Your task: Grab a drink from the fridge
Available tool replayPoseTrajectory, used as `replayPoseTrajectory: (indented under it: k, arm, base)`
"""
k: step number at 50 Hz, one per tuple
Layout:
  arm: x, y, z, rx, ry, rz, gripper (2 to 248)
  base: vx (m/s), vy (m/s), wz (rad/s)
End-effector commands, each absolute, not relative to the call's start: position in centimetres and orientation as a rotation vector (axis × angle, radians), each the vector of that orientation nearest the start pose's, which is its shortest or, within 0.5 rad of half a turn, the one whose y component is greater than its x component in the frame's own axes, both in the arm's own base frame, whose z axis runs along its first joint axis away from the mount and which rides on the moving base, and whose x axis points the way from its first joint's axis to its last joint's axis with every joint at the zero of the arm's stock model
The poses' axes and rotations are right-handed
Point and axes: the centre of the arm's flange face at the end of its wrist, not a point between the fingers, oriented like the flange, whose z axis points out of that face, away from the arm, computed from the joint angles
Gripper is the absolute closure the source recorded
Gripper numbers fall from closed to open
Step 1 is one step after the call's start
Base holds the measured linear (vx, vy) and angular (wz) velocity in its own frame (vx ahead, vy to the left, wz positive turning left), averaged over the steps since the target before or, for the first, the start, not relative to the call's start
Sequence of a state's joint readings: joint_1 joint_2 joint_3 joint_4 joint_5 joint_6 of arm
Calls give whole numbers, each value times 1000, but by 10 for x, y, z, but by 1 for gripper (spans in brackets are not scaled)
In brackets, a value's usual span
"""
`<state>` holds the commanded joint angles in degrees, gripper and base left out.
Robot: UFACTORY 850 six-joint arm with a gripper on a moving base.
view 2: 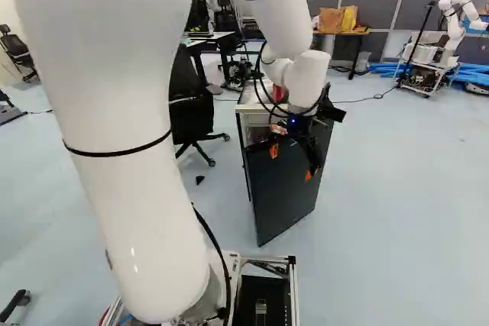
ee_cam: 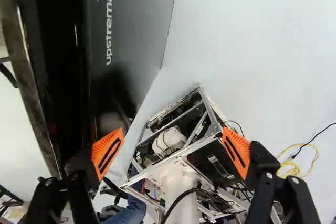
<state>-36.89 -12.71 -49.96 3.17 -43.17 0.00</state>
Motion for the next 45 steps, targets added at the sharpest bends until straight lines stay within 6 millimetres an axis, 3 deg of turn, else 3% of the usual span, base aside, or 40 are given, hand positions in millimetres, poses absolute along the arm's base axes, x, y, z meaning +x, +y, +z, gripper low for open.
replayPoseTrajectory:
  k: [45]
  arm:
    - [379, -178, 404, -3005, 751, 62, 3]
  base:
    - [0, 0, 0]
